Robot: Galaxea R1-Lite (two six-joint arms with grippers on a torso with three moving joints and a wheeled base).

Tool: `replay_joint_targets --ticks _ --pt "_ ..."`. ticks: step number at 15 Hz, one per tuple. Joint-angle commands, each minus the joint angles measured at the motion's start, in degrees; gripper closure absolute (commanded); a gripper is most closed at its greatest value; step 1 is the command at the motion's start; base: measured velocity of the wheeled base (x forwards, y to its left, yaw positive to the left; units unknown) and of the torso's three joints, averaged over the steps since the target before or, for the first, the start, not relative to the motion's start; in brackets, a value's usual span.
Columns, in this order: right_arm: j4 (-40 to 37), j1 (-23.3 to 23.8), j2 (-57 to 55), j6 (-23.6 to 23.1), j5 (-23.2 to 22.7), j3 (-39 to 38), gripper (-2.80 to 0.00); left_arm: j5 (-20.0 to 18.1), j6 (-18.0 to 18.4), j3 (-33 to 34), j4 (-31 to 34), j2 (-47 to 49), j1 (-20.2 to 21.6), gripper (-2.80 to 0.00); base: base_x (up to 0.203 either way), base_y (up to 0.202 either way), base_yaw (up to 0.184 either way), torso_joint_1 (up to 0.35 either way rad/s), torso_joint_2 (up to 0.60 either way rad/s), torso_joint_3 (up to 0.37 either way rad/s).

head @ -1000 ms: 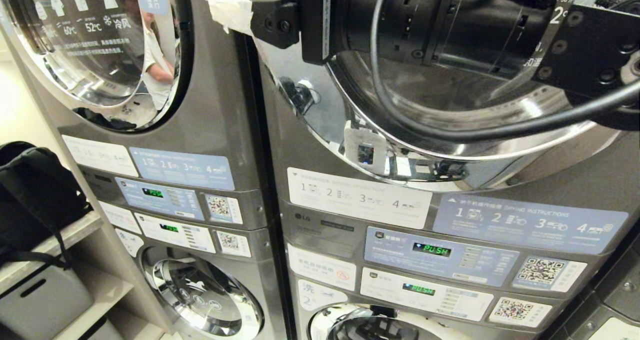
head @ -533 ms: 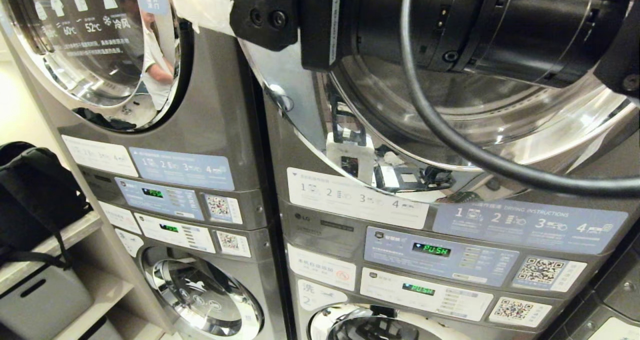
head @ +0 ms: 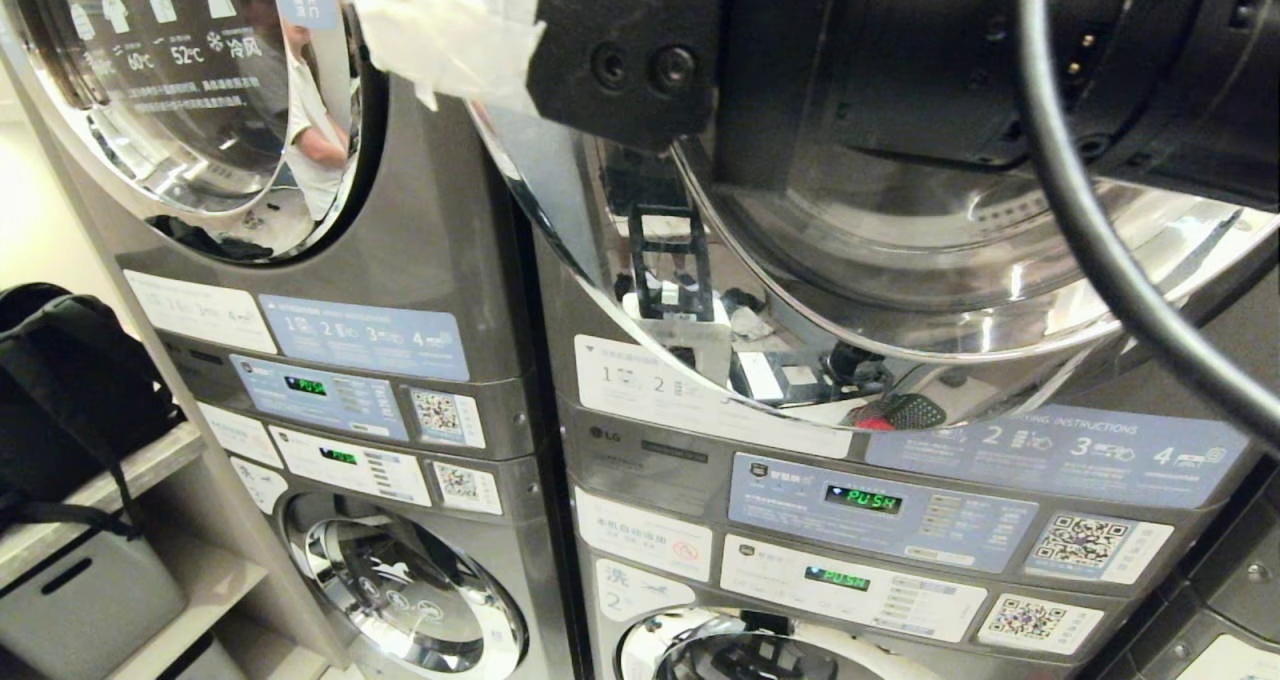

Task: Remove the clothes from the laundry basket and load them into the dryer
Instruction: Open the dryer

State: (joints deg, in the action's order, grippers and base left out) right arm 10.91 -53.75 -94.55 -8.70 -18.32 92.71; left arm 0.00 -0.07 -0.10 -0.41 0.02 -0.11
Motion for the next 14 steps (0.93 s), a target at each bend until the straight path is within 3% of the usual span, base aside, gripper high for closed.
replay_joint_targets --ticks 1,14 --pt "0.2 0.0 4.4 -0.1 -0.1 -4.3 -2.8 0.0 0.0 0.0 0.0 0.0 0.0 0.0 0.0 0.0 0.0 0.0 0.0 0.0" --pt "0.2 -2.7 7.4 1.1 -2.0 -10.1 -2.8 0.0 0.0 0.0 0.0 0.0 0.0 0.0 0.0 0.0 0.0 0.0 0.0 0.0"
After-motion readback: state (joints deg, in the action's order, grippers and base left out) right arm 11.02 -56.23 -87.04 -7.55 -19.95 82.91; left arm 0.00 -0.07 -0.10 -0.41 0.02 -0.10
